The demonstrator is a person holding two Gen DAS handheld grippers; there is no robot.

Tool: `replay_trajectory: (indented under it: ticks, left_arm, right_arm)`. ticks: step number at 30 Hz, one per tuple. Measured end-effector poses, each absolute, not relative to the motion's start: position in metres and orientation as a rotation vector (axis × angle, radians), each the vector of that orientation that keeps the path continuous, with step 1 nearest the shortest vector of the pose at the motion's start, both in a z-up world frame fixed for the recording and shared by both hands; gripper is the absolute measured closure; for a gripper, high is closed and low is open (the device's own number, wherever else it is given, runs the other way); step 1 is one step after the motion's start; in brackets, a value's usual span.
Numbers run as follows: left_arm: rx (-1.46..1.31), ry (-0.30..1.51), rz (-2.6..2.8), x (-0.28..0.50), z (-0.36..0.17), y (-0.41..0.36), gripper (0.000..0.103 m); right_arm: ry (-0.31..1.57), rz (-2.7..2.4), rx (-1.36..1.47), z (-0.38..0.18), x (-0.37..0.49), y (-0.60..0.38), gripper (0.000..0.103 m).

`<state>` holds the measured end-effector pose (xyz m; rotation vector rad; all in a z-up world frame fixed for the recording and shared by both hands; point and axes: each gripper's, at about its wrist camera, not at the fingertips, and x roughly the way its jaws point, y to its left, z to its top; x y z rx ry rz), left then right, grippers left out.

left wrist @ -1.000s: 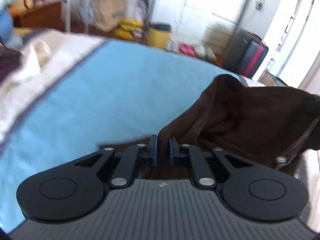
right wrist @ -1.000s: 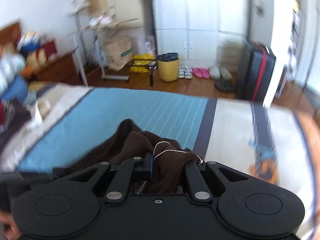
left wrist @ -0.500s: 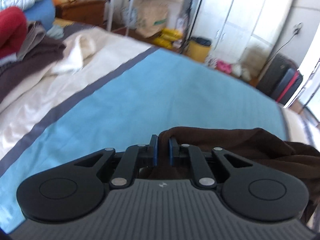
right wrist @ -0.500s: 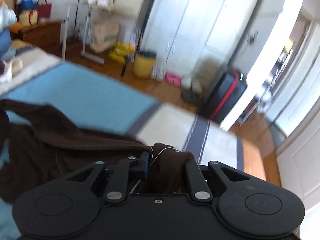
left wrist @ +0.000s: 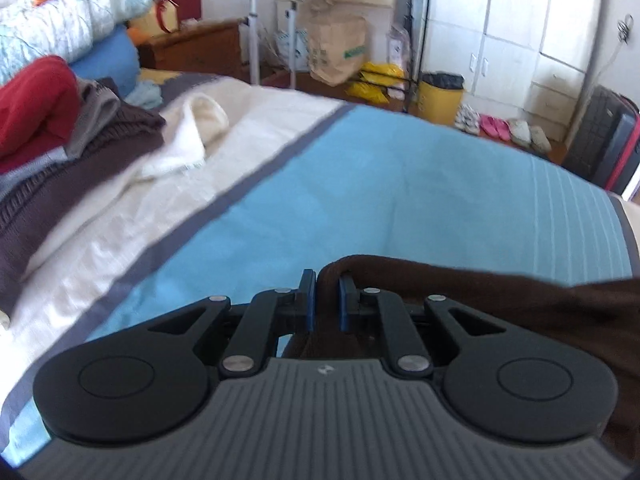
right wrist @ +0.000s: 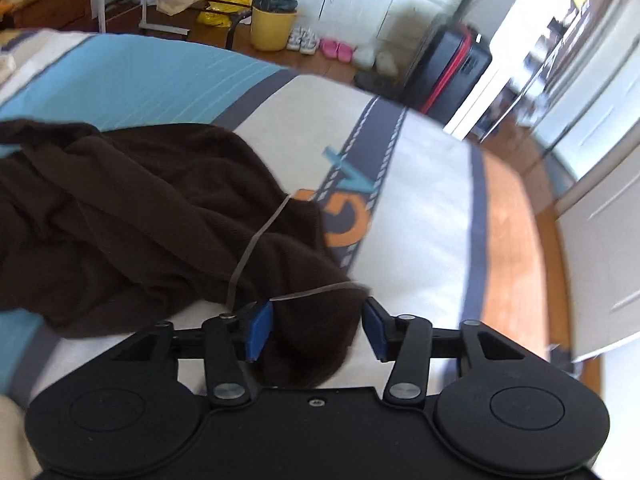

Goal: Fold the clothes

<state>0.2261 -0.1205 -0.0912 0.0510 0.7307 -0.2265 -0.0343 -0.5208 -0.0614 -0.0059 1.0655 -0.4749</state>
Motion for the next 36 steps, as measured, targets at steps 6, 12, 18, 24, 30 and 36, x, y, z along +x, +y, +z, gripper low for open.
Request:
replay_trajectory:
  ticks: [6,12,18,24,30,36]
  left_arm:
    - [0.012,0.650,-0.161,0.230,-0.080,-0.116,0.092]
    - [0.073,0.630,-0.166,0.227,-0.082,-0.129,0.092]
    - [0.034,0.619,-0.156,0.230,-0.079,-0.119,0.092]
    - [0.052,0.640,-0.155,0.231,-0.089,-0.128,0.093]
    - [0.024,0.607,-0.141,0.226,-0.083,-0.121,0.093]
    - [-0.010,0.590,-0.111,0.228,-0.078,-0.109,0.093]
  right_arm:
    - [0.860,-0.403,0.073,-0.041,-0.053,-0.530,0.047]
    - [0.806,-0.163,0.091,-0.072,-0.020,-0.488,0.047]
    - [0.838,-0.135,-0.182,-0.106,0.017,-0.440,0.032]
    - [0.800,-0.238,-0.168,-0.113,0.010,-0.454,0.096]
    - [0.607,-0.450,-0.138,-0.051,-0.017,-0.485,0.098]
    - [0.504,-0.644,-0.106,-0.007,-0.056,-0.530,0.099]
